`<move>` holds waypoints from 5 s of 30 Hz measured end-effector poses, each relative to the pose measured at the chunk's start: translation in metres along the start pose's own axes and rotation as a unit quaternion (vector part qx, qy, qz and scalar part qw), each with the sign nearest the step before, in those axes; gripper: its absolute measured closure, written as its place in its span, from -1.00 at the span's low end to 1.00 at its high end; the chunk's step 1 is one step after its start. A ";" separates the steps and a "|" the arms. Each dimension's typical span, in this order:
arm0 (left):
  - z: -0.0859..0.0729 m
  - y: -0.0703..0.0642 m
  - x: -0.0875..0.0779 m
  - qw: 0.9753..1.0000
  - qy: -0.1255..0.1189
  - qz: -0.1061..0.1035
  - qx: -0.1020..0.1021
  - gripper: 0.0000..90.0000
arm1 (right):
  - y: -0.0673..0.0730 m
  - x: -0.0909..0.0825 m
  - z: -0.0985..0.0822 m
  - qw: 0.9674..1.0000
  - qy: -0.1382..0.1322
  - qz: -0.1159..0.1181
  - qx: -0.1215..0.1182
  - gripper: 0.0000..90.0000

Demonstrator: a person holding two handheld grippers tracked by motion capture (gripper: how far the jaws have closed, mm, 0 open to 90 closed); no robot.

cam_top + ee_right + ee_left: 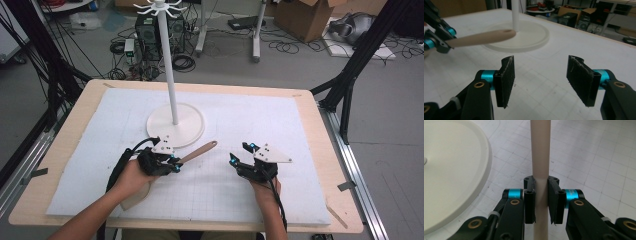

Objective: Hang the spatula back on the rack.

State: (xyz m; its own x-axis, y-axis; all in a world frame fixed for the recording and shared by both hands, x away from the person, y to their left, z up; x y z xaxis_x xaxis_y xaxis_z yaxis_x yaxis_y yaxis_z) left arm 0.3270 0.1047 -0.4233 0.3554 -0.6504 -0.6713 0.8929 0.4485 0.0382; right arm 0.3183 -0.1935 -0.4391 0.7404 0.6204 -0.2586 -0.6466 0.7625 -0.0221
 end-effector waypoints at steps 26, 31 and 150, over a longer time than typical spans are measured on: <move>0.008 -0.010 0.001 1.000 -0.007 -0.002 0.023 0.72 | 0.028 0.035 0.013 0.998 0.029 0.034 -0.049 0.98; 0.007 -0.007 0.000 1.000 -0.015 -0.017 0.010 0.71 | 0.028 0.034 0.015 0.998 0.021 0.033 -0.054 0.98; 0.105 0.115 -0.137 0.926 -0.300 0.186 -0.131 0.72 | -0.002 0.006 0.009 0.999 0.003 -0.032 -0.005 -0.31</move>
State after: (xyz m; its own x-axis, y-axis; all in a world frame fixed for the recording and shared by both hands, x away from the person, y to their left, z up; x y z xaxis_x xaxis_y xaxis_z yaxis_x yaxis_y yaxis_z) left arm 0.4097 0.1809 -0.2498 0.7844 -0.6101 -0.1122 0.6087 0.7918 -0.0501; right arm 0.3255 -0.1893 -0.4323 0.7788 0.5695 -0.2630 -0.6002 0.7984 -0.0488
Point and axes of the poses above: each handheld gripper's, and its own axes: x roughly forward along the jaws, z roughly out of its top, y roughly to its left, the point moved 3 cm from there along x, roughly forward along the jaws, and after that the axes turned 3 degrees about -y, right-handed, at the moved point
